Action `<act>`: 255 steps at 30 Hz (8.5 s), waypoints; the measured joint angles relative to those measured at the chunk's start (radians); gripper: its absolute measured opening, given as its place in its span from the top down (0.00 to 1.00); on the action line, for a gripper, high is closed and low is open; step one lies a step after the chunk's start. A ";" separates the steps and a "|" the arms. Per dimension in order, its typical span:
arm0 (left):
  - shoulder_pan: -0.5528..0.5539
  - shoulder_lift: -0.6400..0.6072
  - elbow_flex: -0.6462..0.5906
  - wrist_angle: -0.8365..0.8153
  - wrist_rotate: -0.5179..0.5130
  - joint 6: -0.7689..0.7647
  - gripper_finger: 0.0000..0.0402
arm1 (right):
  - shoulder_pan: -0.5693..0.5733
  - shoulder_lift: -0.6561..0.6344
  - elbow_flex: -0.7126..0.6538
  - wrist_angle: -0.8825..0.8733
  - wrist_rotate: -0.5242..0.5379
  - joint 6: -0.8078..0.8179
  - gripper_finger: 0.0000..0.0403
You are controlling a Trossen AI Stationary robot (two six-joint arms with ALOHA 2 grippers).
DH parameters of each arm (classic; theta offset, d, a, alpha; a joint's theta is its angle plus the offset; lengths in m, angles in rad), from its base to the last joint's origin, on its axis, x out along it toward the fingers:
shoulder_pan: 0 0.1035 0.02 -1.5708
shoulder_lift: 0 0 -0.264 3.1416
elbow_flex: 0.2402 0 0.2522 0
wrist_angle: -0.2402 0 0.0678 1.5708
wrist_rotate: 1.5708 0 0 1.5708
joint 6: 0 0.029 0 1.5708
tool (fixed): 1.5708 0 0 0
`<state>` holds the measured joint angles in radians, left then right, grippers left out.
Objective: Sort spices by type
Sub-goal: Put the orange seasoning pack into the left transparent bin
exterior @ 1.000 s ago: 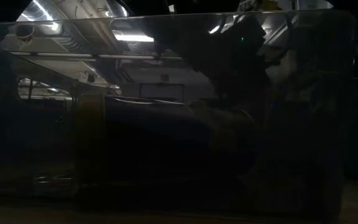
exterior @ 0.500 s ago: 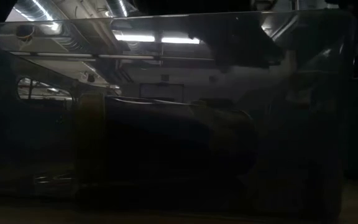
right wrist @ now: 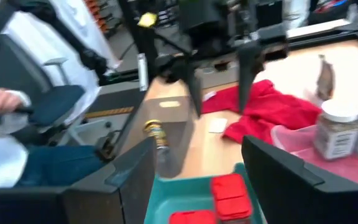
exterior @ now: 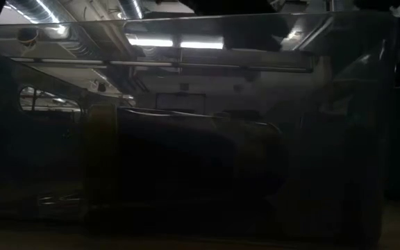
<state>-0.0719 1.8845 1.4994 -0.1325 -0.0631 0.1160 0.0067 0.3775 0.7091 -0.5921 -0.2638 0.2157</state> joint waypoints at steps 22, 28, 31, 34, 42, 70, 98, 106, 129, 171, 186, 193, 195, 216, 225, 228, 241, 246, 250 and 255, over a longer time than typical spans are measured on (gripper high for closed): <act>0.032 -0.598 -0.609 0.105 -0.153 -0.074 0.36 | 0.000 0.264 0.076 -0.116 0.014 0.095 0.41; 0.070 -0.758 -0.811 0.175 -0.153 -0.141 0.36 | 0.026 0.342 0.076 -0.121 -0.129 0.236 0.41; 0.071 -0.804 -0.866 0.194 -0.150 -0.173 0.36 | 0.099 0.390 0.076 -0.124 -0.139 0.286 0.41; 0.064 -0.844 -0.902 0.208 -0.151 -0.185 0.36 | 0.200 0.430 0.076 -0.111 -0.134 0.341 0.41; 0.063 -0.872 -0.930 0.230 -0.151 -0.207 0.36 | 0.505 0.552 0.076 -0.112 -0.014 0.577 0.41; 0.063 -0.871 -0.929 0.231 -0.150 -0.247 0.36 | 1.100 0.967 0.075 0.149 0.100 1.211 0.41; 0.063 -0.870 -0.929 0.227 -0.150 -0.248 0.36 | 1.099 1.067 0.075 0.064 0.177 1.059 0.41; 0.063 -0.870 -0.929 0.227 -0.150 -0.252 0.36 | 1.098 1.067 0.075 0.064 0.178 1.058 0.41; 0.063 -0.870 -0.929 0.227 -0.150 -0.251 0.36 | 1.099 1.065 0.145 -0.072 0.298 0.978 0.41; 0.063 -0.870 -0.929 0.225 -0.150 -0.251 0.36 | 1.099 1.159 0.145 -0.029 0.245 0.876 0.41; 0.063 -0.870 -0.929 0.225 -0.150 -0.251 0.36 | 1.099 1.159 0.145 -0.030 0.245 0.876 0.53; 0.063 -0.870 -0.929 0.225 -0.150 -0.251 0.36 | 1.099 1.159 0.145 -0.030 0.245 0.876 0.74; 0.063 -0.870 -0.929 0.225 -0.150 -0.251 0.36 | 1.099 1.159 0.145 -0.030 0.245 0.876 0.81; 0.063 -0.870 -0.929 0.225 -0.150 -0.251 0.36 | 1.086 1.159 0.145 -0.016 0.199 0.883 0.98; 0.063 -0.870 -0.929 0.226 -0.150 -0.251 0.36 | 1.037 1.131 0.229 -0.080 0.192 0.850 0.99; 0.063 -0.870 -0.929 0.227 -0.150 -0.251 0.36 | 1.037 1.131 0.287 -0.177 0.191 0.845 0.99; 0.063 -0.870 -0.929 0.227 -0.150 -0.251 0.36 | 1.038 1.130 0.532 -0.497 0.332 0.825 1.00; 0.063 -0.870 -0.929 0.227 -0.150 -0.246 0.36 | 1.038 1.129 0.590 -0.574 0.361 0.822 1.00; 0.063 -0.870 -0.929 0.227 -0.150 -0.247 0.36 | 1.038 1.129 0.627 -0.629 0.363 0.822 1.00; 0.063 -0.870 -0.929 0.227 -0.150 -0.278 0.36 | 1.038 1.129 0.665 -0.682 0.402 0.819 1.00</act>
<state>-0.0086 1.0142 0.5709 0.0944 -0.2131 -0.1616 1.0447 1.5063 1.3740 -1.2739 0.1379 1.0345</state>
